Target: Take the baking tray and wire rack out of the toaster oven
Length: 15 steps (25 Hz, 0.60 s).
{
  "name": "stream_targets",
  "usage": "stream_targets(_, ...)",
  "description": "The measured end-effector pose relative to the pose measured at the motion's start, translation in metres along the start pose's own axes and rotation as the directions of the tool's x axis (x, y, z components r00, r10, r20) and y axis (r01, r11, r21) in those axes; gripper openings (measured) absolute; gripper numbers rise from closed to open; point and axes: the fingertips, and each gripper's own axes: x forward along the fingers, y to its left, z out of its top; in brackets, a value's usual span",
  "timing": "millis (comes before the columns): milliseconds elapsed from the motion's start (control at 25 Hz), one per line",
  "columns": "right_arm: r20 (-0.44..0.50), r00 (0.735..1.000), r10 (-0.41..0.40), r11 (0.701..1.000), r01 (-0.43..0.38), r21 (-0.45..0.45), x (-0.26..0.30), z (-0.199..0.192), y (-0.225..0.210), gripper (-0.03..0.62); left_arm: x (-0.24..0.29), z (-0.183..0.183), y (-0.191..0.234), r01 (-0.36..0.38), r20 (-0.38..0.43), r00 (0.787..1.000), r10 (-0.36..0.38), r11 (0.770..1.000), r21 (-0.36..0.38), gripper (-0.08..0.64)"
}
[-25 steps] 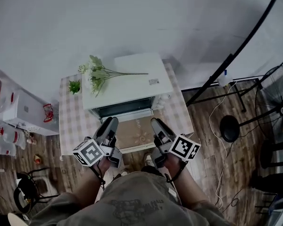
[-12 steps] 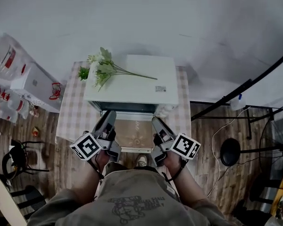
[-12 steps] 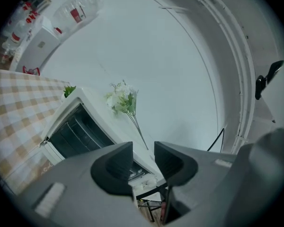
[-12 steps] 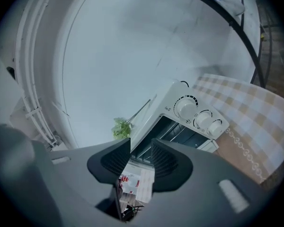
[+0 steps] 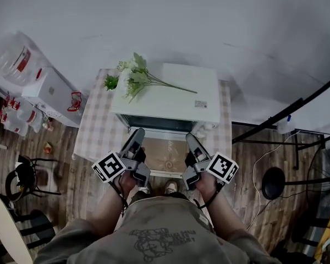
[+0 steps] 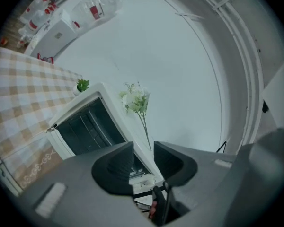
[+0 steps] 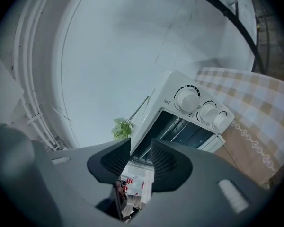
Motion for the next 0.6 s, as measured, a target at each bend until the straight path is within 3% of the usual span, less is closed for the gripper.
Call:
stream_targets(120, 0.025, 1.0, -0.006, 1.0, 0.005, 0.026, 0.003, -0.002, -0.006, 0.147, 0.005, 0.0, 0.0, 0.059, 0.028, 0.998, -0.056, 0.99, -0.131, 0.13)
stream_targets(280, 0.086, 0.996, -0.016, 0.997, 0.01, 0.077, 0.007, -0.002, -0.018, 0.148, 0.006, 0.008, 0.021, 0.056, 0.045, 0.998, -0.049, 0.987, -0.15, 0.13)
stream_targets(440, 0.132, 0.991, -0.031, 0.994, 0.016, 0.11, 0.019, -0.004, -0.033, 0.147, 0.011, 0.013, 0.054, -0.005, 0.033, 0.999, 0.009, 0.993, -0.118, 0.13)
stream_targets(600, 0.168, 0.985, -0.051, 0.99, 0.027, 0.141, 0.03, -0.008, -0.049, 0.137, 0.021, 0.014, 0.081, -0.03, 0.046, 0.998, 0.037, 0.988, -0.151, 0.13)
